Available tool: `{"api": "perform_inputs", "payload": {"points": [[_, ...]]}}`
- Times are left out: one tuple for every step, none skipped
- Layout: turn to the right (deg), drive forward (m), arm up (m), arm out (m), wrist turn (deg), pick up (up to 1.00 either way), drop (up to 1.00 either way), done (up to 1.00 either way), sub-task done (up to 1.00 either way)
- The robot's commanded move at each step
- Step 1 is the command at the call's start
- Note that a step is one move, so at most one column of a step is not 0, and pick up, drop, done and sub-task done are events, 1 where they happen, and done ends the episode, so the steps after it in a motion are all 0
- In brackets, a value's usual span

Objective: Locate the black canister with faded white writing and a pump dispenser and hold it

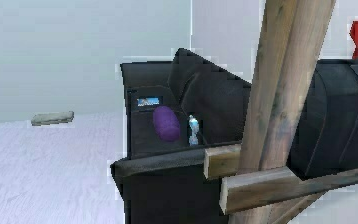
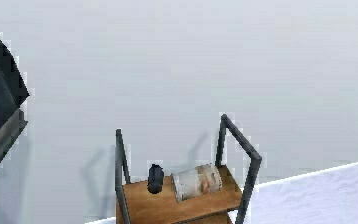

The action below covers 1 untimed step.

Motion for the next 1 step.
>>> {"api": "perform_inputs", "payload": {"points": [[0.0, 0.0, 0.5, 0.0, 0.0, 0.0, 0.0, 0.0, 0.0]]}}
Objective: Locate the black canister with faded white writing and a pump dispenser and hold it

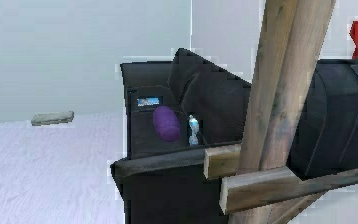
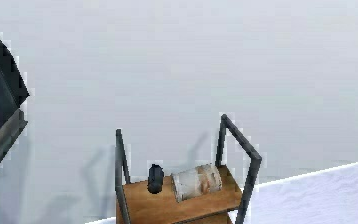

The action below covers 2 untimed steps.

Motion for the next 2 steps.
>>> {"api": "perform_inputs", "payload": {"points": [[0.0, 0.0, 0.04, 0.0, 0.0, 0.0, 0.0, 0.0, 0.0], [0.0, 0.0, 0.0, 0.48, 0.0, 0.0, 0.0, 0.0, 0.0]]}}
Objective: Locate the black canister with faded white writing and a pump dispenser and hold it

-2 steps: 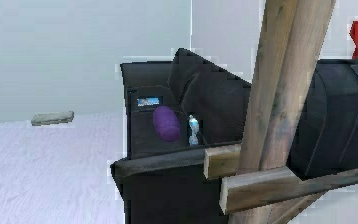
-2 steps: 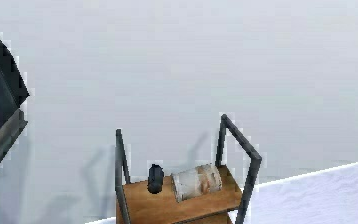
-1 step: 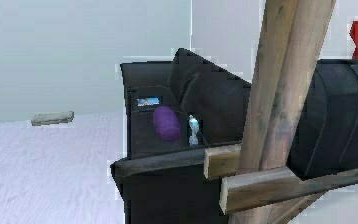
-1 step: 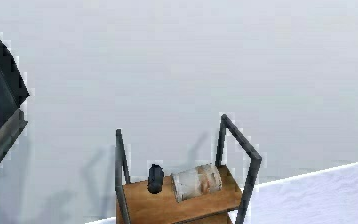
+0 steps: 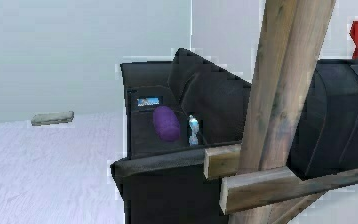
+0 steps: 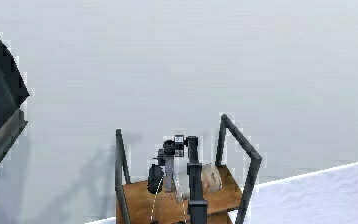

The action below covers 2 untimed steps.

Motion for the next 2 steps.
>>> {"api": "perform_inputs", "payload": {"points": [[0.0, 0.0, 0.0, 0.0, 45.0, 0.0, 0.0, 0.0, 0.0], [0.0, 0.0, 0.0, 0.0, 45.0, 0.0, 0.0, 0.0, 0.0]]}}
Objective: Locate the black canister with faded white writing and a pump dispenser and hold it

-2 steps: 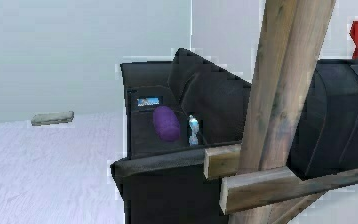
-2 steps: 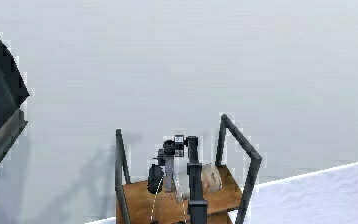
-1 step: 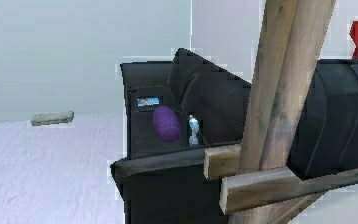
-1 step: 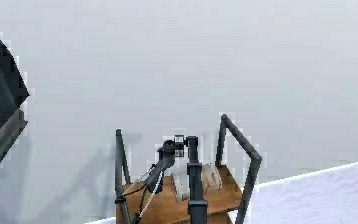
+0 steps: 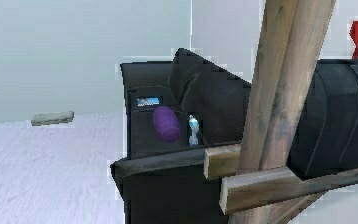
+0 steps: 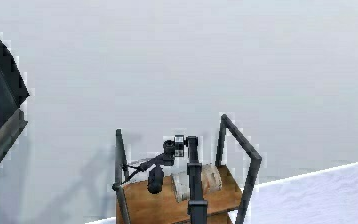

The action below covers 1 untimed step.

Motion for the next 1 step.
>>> {"api": "perform_inputs", "payload": {"points": [[0.0, 0.0, 0.0, 0.0, 45.0, 0.0, 0.0, 0.0, 0.0]]}}
